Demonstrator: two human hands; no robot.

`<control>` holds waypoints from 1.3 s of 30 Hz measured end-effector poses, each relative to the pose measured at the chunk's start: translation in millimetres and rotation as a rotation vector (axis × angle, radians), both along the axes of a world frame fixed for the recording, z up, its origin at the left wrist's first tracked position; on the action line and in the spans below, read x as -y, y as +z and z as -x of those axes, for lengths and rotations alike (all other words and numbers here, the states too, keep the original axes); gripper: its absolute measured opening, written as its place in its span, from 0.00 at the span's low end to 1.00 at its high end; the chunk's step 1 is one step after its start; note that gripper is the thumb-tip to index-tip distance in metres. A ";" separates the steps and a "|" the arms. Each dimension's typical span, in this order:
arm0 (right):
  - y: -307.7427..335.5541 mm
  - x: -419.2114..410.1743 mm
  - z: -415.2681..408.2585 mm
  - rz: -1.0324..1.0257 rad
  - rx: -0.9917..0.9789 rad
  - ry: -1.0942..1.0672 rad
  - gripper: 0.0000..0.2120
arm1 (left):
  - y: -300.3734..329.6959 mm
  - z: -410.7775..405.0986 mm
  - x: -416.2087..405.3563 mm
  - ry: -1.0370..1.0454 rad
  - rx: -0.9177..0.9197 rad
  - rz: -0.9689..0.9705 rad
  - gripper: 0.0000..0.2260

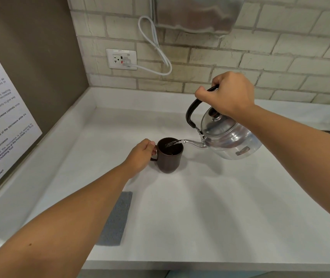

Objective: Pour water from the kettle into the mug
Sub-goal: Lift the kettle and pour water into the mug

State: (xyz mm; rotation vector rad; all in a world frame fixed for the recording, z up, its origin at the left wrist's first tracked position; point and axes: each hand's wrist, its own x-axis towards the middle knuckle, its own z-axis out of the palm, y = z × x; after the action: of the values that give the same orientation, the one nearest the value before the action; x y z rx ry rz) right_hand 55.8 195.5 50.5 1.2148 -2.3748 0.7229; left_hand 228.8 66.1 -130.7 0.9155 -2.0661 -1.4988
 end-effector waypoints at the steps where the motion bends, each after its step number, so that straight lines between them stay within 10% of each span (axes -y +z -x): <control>1: -0.2 -0.2 0.1 0.001 0.004 0.001 0.20 | 0.2 0.0 0.0 0.001 0.002 0.000 0.13; 32: -42.0 37.6 88.9 0.601 0.821 -0.025 0.24 | -1.0 1.2 25.4 -0.069 0.042 -0.102 0.13; 39: -58.6 88.9 124.3 0.547 0.843 -0.027 0.26 | 41.9 47.1 61.5 0.078 0.006 0.132 0.15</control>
State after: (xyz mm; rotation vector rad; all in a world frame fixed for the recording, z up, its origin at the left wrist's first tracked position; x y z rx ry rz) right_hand -68.5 106.6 -8.1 0.7001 -2.4622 2.0206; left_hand 181.8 4.6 -88.8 0.9394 -2.0811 -1.3043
